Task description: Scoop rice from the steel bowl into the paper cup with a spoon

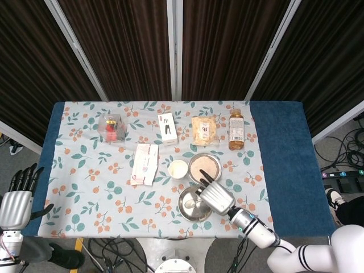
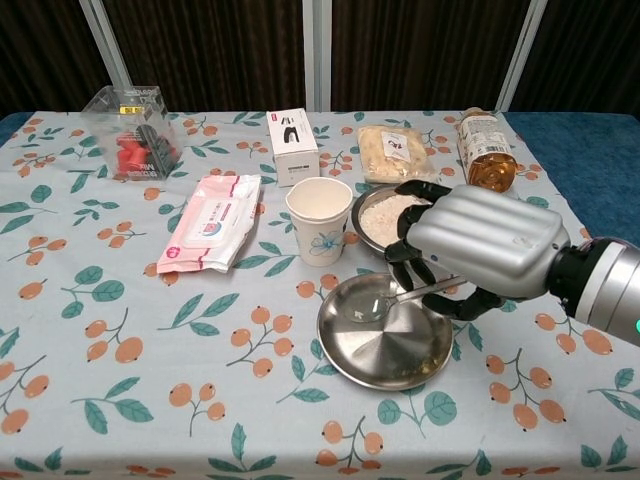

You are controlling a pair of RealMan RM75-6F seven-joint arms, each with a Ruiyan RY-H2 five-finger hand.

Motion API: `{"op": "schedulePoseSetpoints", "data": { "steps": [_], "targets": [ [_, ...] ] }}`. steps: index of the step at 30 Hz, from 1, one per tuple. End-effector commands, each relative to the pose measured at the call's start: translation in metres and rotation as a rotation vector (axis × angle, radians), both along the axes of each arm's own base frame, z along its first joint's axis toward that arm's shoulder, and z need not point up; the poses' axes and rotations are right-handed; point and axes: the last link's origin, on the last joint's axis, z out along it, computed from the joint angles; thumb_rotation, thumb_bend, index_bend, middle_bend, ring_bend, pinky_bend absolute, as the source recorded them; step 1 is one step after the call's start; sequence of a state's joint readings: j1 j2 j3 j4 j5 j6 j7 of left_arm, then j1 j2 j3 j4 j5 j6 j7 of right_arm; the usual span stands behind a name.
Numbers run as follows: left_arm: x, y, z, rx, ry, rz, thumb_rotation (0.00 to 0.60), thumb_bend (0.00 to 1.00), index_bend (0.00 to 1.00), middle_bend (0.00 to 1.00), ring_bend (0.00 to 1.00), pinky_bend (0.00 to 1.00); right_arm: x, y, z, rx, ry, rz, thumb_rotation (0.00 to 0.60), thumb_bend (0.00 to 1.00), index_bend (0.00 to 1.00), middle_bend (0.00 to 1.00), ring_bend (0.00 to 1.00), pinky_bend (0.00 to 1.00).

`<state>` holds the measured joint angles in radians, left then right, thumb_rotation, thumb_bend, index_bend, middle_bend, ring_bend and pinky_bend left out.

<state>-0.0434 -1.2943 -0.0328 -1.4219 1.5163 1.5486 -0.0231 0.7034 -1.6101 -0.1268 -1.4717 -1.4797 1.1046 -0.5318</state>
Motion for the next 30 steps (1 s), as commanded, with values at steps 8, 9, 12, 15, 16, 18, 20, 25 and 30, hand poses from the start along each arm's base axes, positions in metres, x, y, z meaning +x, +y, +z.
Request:
{"op": "schedulePoseSetpoints", "data": {
  "steps": [8, 9, 12, 15, 16, 18, 20, 25, 30],
  "targets": [
    [-0.001, 0.0, -0.001, 0.0, -0.004, 0.003, 0.6, 0.05, 0.07, 0.07, 0.0, 0.06, -0.004, 0.005, -0.009, -0.014, 0.024, -0.015, 0.6, 0.17, 0.31, 0.39, 0.12, 0.0],
    [-0.002, -0.001, 0.0, 0.001, -0.004, 0.003, 0.6, 0.05, 0.07, 0.07, 0.0, 0.06, -0.003, 0.005, -0.005, -0.027, 0.013, -0.019, 0.6, 0.17, 0.28, 0.37, 0.11, 0.0],
    [-0.002, -0.001, 0.0, 0.001, -0.004, 0.002, 0.6, 0.05, 0.07, 0.07, 0.0, 0.06, -0.005, 0.003, 0.021, -0.096, -0.045, -0.043, 0.6, 0.17, 0.25, 0.34, 0.1, 0.0],
    [-0.002, -0.001, 0.0, -0.004, -0.004, 0.003, 0.6, 0.05, 0.07, 0.07, 0.0, 0.06, -0.022, 0.002, 0.061, -0.194, -0.093, -0.111, 0.6, 0.2, 0.25, 0.33, 0.11, 0.0],
    [-0.002, -0.001, 0.001, -0.004, -0.004, 0.003, 0.6, 0.05, 0.07, 0.07, 0.0, 0.06, -0.029, 0.002, 0.074, -0.226, -0.103, -0.141, 0.6, 0.21, 0.25, 0.33, 0.11, 0.0],
    [-0.001, -0.001, 0.001, -0.004, -0.005, -0.002, 0.6, 0.05, 0.07, 0.07, 0.0, 0.06, -0.051, 0.006, 0.105, -0.296, -0.115, -0.222, 0.6, 0.22, 0.24, 0.31, 0.11, 0.0],
    [0.0, -0.001, 0.001, -0.004, -0.003, -0.009, 0.6, 0.05, 0.07, 0.07, 0.0, 0.06, -0.073, 0.013, 0.135, -0.375, -0.133, -0.308, 0.6, 0.23, 0.21, 0.28, 0.11, 0.0],
    [0.004, 0.0, 0.0, -0.011, -0.004, -0.023, 0.6, 0.05, 0.07, 0.07, 0.0, 0.06, -0.115, 0.042, 0.185, -0.495, -0.205, -0.474, 0.6, 0.23, 0.11, 0.19, 0.04, 0.0],
    [0.01, 0.004, 0.0, -0.017, -0.001, -0.037, 0.6, 0.05, 0.07, 0.07, 0.0, 0.06, -0.131, 0.066, 0.21, -0.542, -0.316, -0.549, 0.6, 0.24, 0.08, 0.15, 0.01, 0.0]
  ]
}}
